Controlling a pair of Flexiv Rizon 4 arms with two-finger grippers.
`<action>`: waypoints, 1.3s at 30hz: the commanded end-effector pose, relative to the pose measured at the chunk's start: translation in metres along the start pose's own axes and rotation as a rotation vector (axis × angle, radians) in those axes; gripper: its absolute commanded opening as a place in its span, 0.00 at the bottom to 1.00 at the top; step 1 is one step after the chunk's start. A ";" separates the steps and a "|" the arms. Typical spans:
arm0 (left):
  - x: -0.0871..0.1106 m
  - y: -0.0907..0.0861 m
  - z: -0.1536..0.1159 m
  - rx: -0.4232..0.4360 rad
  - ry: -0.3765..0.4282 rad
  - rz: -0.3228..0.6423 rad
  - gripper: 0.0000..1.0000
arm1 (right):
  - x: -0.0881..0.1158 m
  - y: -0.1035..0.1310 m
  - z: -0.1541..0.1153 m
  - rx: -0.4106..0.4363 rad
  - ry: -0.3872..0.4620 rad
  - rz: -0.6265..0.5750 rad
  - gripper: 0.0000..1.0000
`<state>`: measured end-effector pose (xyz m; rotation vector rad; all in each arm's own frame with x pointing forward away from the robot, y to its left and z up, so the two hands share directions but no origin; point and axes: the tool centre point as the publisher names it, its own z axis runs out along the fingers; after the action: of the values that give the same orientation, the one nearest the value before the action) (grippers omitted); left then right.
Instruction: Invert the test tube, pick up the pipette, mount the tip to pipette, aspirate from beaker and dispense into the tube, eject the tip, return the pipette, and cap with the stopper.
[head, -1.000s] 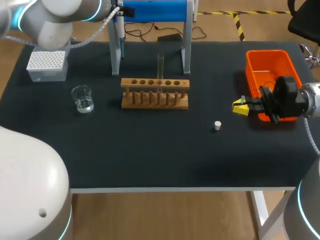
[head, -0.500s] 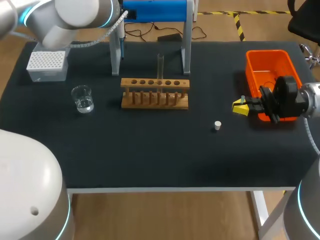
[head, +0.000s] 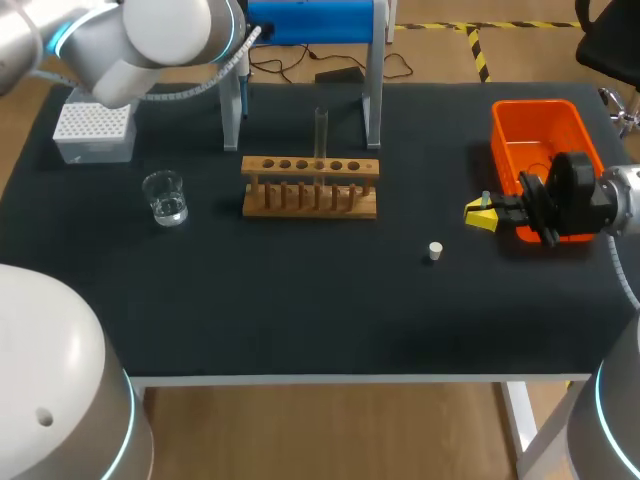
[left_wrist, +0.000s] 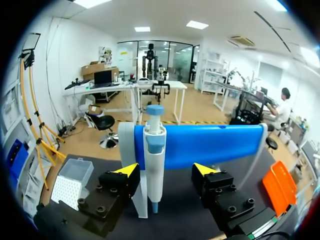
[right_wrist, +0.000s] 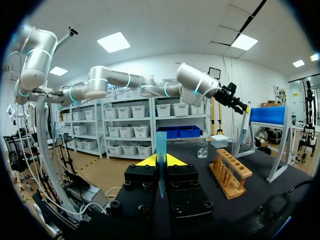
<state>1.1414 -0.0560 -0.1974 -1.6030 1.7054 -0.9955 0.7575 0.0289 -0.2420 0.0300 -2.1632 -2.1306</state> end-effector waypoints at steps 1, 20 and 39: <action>0.000 -0.003 0.007 0.005 -0.006 -0.002 0.65 | 0.000 -0.001 -0.001 -0.001 0.002 -0.001 0.00; -0.005 -0.014 0.027 0.041 -0.028 0.018 0.58 | 0.000 -0.001 -0.001 -0.001 0.002 -0.001 0.00; -0.011 -0.010 0.033 0.046 -0.052 -0.004 0.55 | 0.000 -0.001 -0.001 -0.001 0.002 -0.001 0.00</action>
<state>1.1734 -0.0490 -0.2068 -1.5870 1.6385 -0.9808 0.7575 0.0289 -0.2420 0.0300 -2.1632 -2.1306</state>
